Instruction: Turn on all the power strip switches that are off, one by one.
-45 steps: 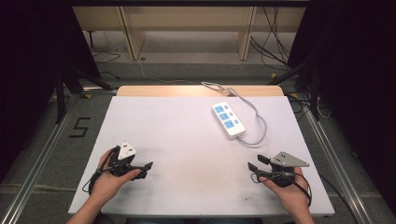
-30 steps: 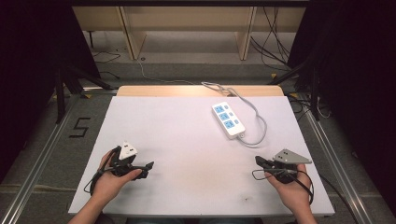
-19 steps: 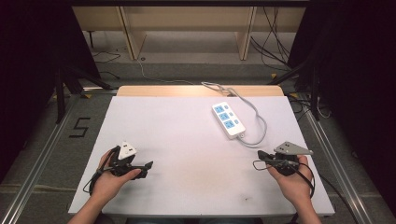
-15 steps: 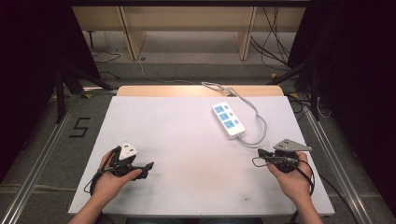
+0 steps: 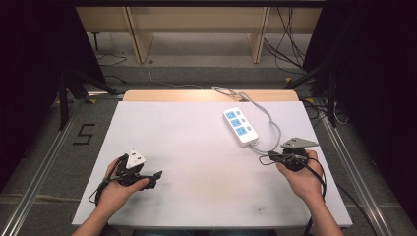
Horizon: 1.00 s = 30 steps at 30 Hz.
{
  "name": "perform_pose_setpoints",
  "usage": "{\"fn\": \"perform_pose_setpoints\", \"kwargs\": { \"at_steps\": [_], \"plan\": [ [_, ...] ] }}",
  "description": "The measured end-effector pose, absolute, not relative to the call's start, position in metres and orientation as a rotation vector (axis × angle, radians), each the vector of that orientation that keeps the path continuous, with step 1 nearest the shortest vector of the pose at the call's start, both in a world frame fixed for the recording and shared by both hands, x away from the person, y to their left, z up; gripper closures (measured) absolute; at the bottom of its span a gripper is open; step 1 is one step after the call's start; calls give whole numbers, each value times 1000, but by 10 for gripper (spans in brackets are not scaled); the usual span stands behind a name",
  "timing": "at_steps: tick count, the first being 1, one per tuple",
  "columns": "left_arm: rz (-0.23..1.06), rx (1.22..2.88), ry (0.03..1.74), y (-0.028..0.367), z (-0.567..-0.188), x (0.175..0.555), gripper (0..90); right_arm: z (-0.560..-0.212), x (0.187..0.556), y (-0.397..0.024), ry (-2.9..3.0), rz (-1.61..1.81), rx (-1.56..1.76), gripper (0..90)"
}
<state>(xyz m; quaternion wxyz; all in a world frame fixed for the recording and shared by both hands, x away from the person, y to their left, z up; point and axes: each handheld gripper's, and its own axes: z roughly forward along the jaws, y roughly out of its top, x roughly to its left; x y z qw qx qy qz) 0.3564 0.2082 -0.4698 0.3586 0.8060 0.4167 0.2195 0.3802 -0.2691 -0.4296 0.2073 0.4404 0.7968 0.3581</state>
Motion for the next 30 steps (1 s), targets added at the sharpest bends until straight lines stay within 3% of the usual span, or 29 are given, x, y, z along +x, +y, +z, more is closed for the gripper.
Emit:
{"fn": "perform_pose_setpoints", "kwargs": {
  "at_steps": [30],
  "plan": [
    [567,2077,1079,209,-471,357,175,-411,427,-255,2269,895,1235,900]
  ]
}}
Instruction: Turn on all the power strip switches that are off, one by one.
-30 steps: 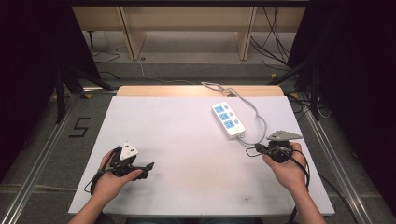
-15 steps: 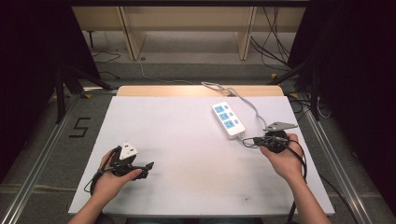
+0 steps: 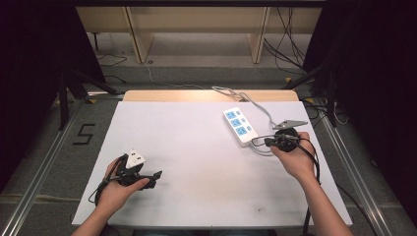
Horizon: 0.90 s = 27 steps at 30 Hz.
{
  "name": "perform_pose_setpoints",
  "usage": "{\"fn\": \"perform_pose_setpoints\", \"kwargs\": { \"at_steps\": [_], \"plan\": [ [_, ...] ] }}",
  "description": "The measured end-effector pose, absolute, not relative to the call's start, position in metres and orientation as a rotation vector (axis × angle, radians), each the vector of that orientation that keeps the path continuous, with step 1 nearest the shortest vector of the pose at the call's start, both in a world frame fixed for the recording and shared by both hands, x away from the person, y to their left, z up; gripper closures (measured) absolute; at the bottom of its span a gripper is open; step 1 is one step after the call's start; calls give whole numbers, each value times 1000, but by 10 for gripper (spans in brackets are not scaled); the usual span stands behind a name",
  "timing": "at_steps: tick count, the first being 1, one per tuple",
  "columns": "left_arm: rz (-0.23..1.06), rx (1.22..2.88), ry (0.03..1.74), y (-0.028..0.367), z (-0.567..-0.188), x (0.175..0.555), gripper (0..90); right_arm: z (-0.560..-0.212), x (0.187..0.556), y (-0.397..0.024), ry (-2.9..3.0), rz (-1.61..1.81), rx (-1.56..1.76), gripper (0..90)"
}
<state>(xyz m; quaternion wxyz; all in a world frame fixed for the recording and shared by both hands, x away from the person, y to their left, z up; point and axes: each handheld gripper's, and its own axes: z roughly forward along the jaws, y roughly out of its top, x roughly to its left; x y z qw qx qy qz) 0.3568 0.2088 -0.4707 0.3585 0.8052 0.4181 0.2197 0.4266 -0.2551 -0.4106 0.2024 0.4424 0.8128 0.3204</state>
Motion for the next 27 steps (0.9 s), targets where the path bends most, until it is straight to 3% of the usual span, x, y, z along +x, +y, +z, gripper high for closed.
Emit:
{"fn": "perform_pose_setpoints", "kwargs": {
  "at_steps": [27],
  "plan": [
    [567,2076,1070,208,-470,356,178,-404,469,-245,2293,827,1266,900]
  ]
}}
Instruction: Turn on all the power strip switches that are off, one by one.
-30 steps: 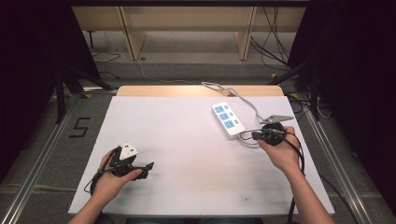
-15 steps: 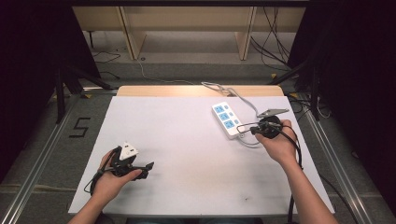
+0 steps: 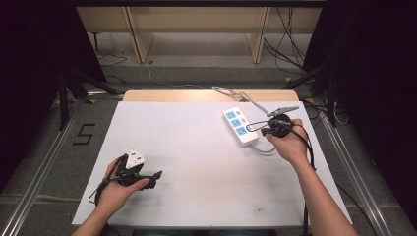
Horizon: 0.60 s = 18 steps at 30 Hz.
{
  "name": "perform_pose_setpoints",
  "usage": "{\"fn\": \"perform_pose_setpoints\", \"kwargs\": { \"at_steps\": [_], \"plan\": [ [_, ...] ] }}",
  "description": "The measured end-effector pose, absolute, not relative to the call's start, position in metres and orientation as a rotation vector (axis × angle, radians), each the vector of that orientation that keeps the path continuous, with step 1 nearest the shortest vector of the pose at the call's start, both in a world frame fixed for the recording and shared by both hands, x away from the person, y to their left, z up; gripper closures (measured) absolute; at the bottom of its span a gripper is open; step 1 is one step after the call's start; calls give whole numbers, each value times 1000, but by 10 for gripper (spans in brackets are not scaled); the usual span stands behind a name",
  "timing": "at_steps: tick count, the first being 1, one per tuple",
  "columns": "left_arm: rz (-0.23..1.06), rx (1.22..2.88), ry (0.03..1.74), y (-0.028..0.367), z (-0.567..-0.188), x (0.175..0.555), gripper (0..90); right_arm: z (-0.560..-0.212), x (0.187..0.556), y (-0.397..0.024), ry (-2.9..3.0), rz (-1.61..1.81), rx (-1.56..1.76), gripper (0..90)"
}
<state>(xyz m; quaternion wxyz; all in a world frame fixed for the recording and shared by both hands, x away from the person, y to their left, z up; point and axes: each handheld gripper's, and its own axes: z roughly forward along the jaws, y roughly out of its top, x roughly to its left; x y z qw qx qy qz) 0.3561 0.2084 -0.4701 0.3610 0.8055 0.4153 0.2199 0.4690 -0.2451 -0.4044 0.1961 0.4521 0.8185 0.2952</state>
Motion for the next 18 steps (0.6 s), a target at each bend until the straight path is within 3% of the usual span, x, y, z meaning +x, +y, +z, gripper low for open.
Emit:
{"fn": "perform_pose_setpoints", "kwargs": {
  "at_steps": [18],
  "plan": [
    [563,2074,1079,208,-471,356,178,-404,494,-236,2330,774,1285,900]
  ]
}}
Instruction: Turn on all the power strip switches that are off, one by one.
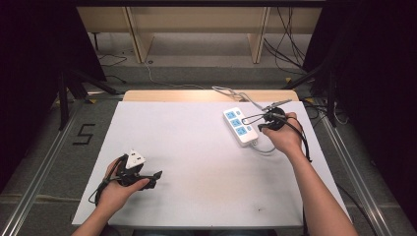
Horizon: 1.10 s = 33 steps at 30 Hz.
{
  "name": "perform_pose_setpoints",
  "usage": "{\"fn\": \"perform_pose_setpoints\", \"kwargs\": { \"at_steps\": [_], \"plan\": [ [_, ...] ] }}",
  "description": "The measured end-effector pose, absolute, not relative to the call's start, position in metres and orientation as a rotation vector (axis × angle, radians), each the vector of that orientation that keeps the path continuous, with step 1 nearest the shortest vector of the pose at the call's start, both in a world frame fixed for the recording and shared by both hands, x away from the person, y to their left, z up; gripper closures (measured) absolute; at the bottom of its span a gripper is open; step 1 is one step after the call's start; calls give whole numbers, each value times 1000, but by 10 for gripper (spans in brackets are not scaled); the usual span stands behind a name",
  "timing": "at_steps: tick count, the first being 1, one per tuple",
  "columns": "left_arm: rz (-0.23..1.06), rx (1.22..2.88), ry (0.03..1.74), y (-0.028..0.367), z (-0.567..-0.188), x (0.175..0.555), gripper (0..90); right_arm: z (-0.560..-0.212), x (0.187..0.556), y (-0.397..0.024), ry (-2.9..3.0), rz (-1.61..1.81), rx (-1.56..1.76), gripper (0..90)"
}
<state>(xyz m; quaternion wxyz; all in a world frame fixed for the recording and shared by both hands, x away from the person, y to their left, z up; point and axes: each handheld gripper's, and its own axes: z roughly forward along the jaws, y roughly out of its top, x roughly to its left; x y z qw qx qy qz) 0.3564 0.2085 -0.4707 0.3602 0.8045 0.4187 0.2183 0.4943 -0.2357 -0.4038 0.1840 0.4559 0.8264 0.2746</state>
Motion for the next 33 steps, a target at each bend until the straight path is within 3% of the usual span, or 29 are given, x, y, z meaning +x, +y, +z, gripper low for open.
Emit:
{"fn": "perform_pose_setpoints", "kwargs": {
  "at_steps": [33],
  "plan": [
    [556,2070,1080,210,-471,357,177,-408,533,-219,2374,688,1331,900]
  ]
}}
